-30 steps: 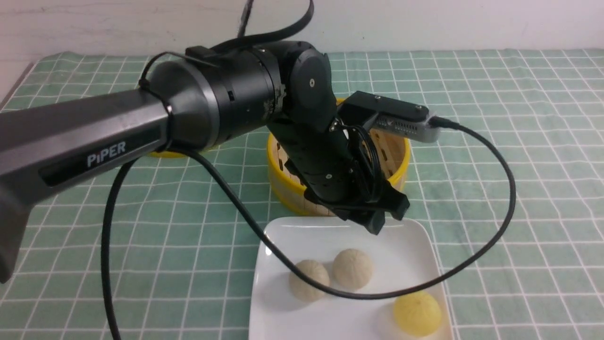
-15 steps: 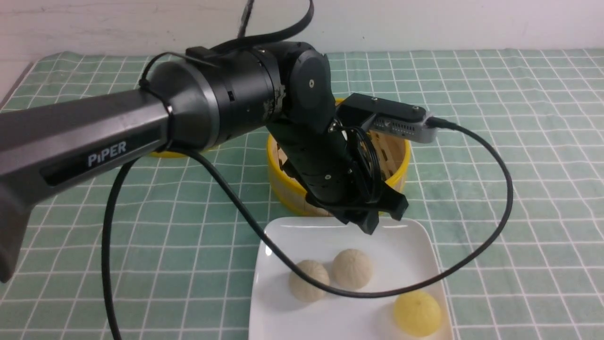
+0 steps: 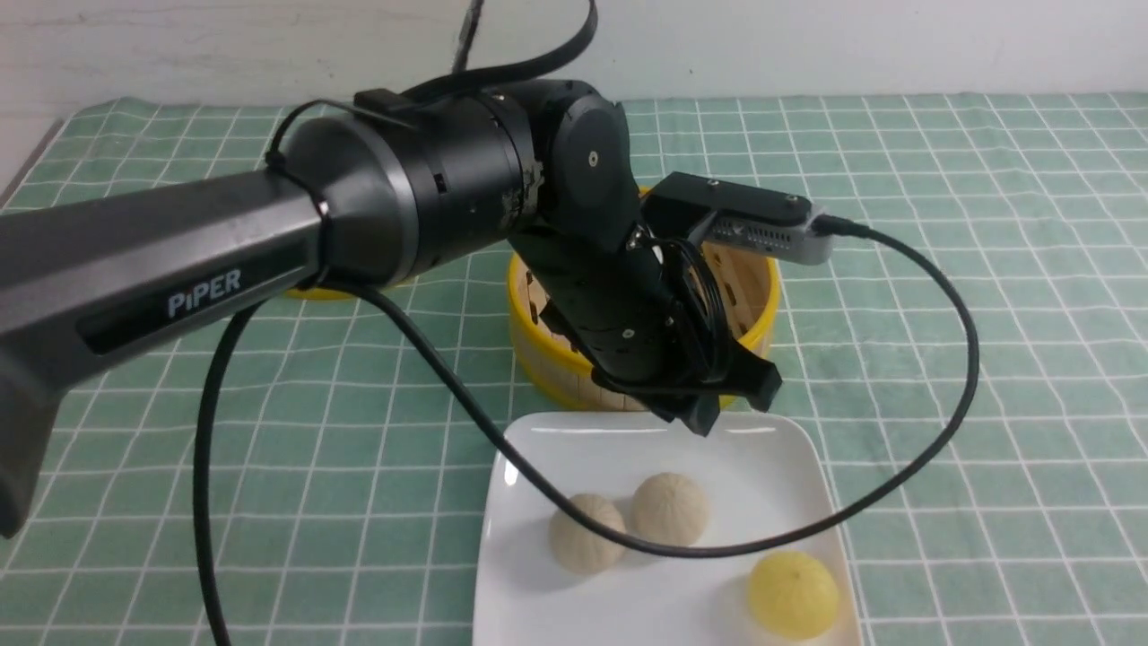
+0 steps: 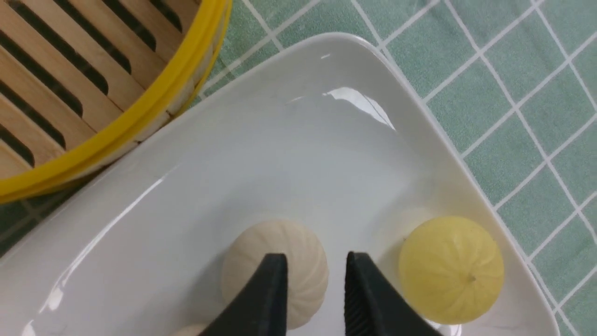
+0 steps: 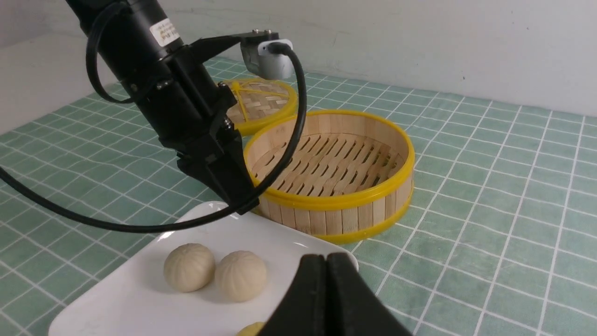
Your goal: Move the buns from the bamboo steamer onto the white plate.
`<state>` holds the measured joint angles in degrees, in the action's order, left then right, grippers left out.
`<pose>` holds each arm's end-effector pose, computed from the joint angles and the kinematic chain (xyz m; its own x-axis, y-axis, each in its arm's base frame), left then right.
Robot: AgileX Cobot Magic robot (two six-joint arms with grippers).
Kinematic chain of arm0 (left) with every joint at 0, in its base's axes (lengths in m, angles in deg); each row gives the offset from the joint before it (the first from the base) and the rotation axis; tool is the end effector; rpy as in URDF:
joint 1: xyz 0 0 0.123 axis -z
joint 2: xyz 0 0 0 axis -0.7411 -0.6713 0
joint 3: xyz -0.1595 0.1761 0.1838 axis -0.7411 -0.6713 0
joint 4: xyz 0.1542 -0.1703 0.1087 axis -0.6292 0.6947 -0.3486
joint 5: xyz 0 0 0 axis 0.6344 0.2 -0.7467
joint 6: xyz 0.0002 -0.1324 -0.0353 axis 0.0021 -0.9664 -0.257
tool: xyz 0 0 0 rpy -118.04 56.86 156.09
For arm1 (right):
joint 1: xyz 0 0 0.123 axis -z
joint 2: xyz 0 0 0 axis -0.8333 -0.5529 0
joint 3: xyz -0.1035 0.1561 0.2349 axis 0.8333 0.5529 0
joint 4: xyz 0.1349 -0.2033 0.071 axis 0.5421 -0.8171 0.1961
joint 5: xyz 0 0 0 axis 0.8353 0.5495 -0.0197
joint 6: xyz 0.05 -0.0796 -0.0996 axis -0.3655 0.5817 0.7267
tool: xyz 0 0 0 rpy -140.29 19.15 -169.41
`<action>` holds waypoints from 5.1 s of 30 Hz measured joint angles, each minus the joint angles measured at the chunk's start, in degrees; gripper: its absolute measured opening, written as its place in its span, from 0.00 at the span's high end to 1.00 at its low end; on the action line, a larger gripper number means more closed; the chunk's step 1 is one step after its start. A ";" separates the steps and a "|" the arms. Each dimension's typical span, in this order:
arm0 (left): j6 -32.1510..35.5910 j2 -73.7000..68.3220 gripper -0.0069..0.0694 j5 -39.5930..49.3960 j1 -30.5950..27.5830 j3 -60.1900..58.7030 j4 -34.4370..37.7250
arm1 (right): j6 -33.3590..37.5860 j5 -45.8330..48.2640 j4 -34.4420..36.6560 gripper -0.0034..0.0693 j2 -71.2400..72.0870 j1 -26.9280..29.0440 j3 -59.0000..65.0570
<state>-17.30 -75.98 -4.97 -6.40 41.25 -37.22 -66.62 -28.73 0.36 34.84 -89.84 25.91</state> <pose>0.3062 -0.3075 0.2373 -0.7479 0.5018 -0.4345 0.6321 0.7382 -0.2355 0.0651 0.0419 0.2954 -0.1872 0.0038 -0.9823 -0.5281 0.8428 0.1039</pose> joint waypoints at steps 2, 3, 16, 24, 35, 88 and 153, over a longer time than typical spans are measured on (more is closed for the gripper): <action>-1.68 0.00 0.70 -0.99 0.00 0.00 0.00 | 0.00 0.00 0.00 0.96 0.00 0.00 0.00; -2.34 0.00 0.74 -1.16 0.00 0.00 -0.05 | 0.00 0.00 0.00 0.96 0.00 0.00 0.00; -10.04 0.00 0.91 -0.05 0.00 0.00 -3.10 | 0.00 -0.47 -0.09 0.95 0.20 0.00 1.21; -10.61 0.00 0.91 0.23 0.00 0.00 -4.81 | 0.00 -1.16 -0.02 0.94 4.25 12.38 12.37; -10.79 8.83 0.91 1.70 0.00 0.00 -8.83 | -0.11 -2.18 -5.21 0.92 9.60 30.32 24.07; -44.65 80.16 0.89 -17.94 0.00 -53.81 -31.70 | 0.05 -6.39 -5.87 0.84 9.78 30.77 25.05; -21.47 106.98 0.82 -27.90 -37.68 -88.43 -24.87 | 0.07 -6.45 -5.87 0.75 9.78 30.81 25.08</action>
<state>-38.77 31.00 -32.87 -44.07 -47.18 -62.09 -66.55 -35.18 -5.51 44.62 -59.03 50.98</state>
